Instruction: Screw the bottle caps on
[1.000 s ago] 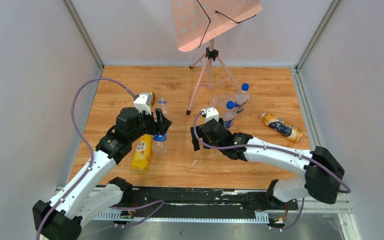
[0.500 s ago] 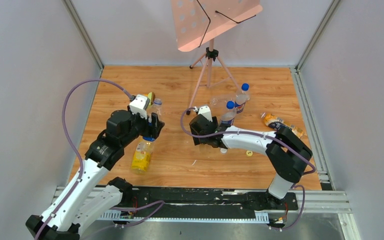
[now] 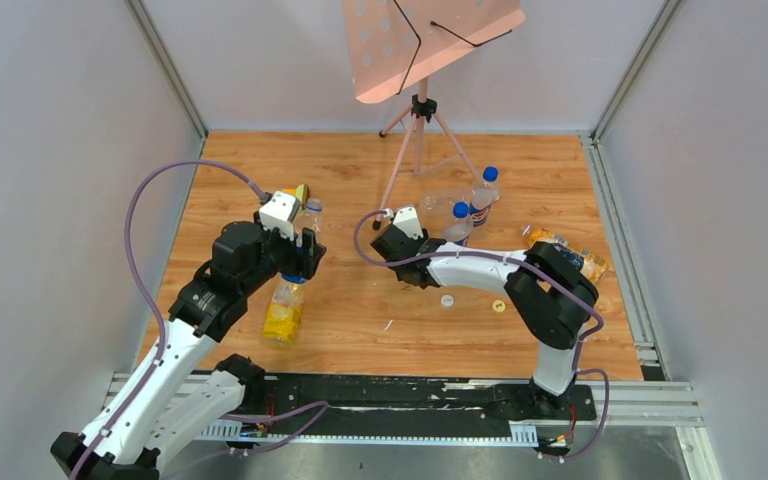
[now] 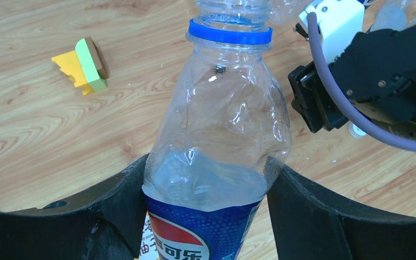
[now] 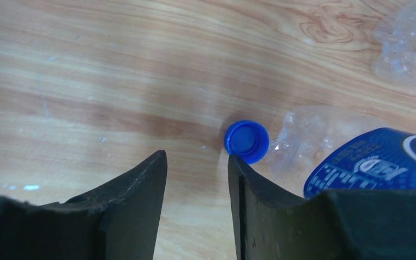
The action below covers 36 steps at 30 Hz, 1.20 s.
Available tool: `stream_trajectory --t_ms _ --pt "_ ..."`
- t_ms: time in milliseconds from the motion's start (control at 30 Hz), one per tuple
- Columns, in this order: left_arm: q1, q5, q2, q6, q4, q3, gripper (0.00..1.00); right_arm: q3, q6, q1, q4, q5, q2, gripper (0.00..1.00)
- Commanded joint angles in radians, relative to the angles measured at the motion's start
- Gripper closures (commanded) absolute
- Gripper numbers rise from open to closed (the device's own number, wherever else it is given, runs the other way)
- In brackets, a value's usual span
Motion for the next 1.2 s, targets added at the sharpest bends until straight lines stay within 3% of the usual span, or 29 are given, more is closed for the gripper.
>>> stream_trajectory --t_ms 0,233,433,567,700,1167 --pt "0.005 -0.010 0.010 0.007 0.030 0.004 1.00 0.059 0.015 -0.011 -0.025 0.063 0.039 0.55" --pt "0.003 -0.010 0.028 -0.002 0.024 0.009 1.00 0.085 0.018 -0.028 -0.038 0.076 0.078 0.57" --pt "0.003 -0.007 0.056 -0.023 0.023 0.014 1.00 0.085 0.030 -0.040 -0.037 0.042 0.093 0.68" --pt "0.003 0.022 0.104 -0.068 0.018 0.022 0.97 0.078 0.040 -0.040 -0.041 0.015 0.087 0.80" --pt "0.004 0.047 0.183 -0.131 -0.010 0.050 0.95 0.062 0.056 -0.036 -0.051 -0.035 0.063 0.99" --pt "0.002 0.152 0.577 -0.315 -0.012 0.129 0.82 -0.054 0.098 0.096 -0.087 -0.200 -0.153 1.00"
